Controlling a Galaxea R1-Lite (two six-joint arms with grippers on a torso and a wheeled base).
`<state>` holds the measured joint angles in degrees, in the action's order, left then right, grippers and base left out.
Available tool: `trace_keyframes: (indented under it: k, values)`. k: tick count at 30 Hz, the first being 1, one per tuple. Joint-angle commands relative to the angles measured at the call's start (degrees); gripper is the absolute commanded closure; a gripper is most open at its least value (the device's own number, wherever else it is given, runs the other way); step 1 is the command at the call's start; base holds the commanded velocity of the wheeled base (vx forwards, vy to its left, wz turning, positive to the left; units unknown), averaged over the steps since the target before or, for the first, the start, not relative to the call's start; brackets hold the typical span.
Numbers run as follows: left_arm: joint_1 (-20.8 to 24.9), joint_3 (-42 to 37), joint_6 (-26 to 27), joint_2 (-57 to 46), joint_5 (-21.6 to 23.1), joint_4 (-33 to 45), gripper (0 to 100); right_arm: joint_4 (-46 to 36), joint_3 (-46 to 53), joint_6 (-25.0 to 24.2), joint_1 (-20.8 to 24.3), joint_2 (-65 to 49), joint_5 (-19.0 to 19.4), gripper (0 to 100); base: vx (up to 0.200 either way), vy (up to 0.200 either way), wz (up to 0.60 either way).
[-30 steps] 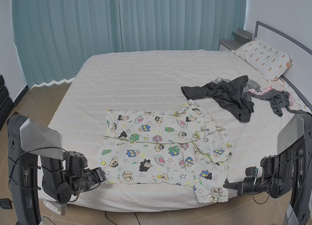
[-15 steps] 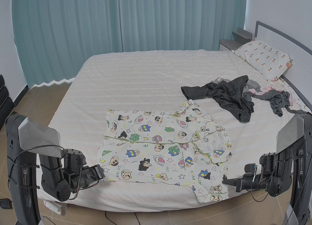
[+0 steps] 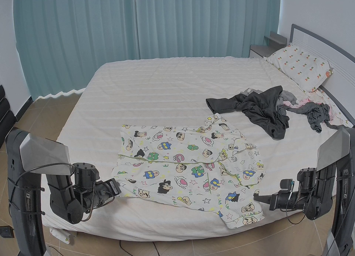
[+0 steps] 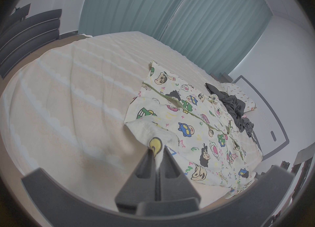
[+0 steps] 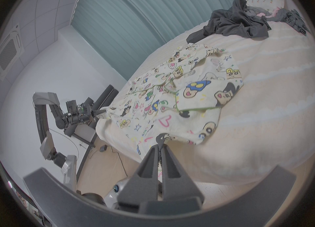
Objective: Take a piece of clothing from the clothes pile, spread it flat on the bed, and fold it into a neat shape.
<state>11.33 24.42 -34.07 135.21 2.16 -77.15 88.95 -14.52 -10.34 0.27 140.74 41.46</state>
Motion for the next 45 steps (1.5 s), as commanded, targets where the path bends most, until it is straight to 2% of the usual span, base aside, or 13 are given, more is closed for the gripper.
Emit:
trace_keyframes:
  k: [1,7,8,9,11,18,19,27,36,37,42,45]
  values:
    - [-0.1,2.7,0.0,-2.4,-0.6,3.5,100,0.7,-2.0,-2.1,-0.4,-2.5,-0.2,100,0.0,0.0,0.0]
    - [-0.3,12.6,-3.4,-10.9,-0.7,24.1,100,0.6,-4.8,-3.4,-0.7,-3.5,-1.6,100,0.0,0.0,0.0]
    - [-0.3,12.6,-3.4,-10.9,-0.7,24.1,100,0.6,-4.8,-3.4,-0.7,-3.5,-1.6,100,0.0,0.0,0.0]
    - [-0.1,15.7,-3.5,-11.9,-0.7,30.6,100,0.6,-4.3,-3.2,-0.7,-3.4,-2.2,100,0.0,0.0,0.0]
    - [0.1,18.0,-3.5,-12.1,-0.7,35.1,100,0.5,-3.3,-3.1,-0.7,-3.2,-2.3,100,0.0,0.0,0.0]
    - [0.2,18.1,-4.2,-11.2,-0.6,36.0,100,0.3,-2.2,-2.8,0.3,-0.6,-2.3,100,0.0,0.0,0.0]
    - [0.2,18.1,-4.3,-11.0,-0.6,36.0,100,0.3,-2.4,-2.8,0.3,0.1,-2.3,0,0.0,0.0,0.0]
    - [0.2,17.9,-4.8,-10.8,-0.7,36.0,100,0.3,-2.5,0.1,3.1,4.2,-2.4,0,0.0,0.0,0.0]
    - [0.2,17.6,-4.8,-10.5,-0.7,35.9,100,-1.1,-7.4,0.1,6.3,6.0,-2.5,0,0.0,0.0,0.0]
    - [0.2,17.6,-4.8,-10.5,-0.7,35.9,100,-2.3,-7.5,0.1,6.3,5.7,-2.5,100,0.0,0.0,0.0]
    - [0.2,17.1,-4.7,-10.6,-0.8,35.9,100,-3.2,-6.5,0.1,5.4,4.1,-2.3,100,0.0,0.0,0.0]
    - [0.2,16.9,-4.5,-10.8,-0.8,35.9,100,-1.9,-5.8,-0.9,4.1,2.9,-0.9,100,0.0,0.0,0.0]
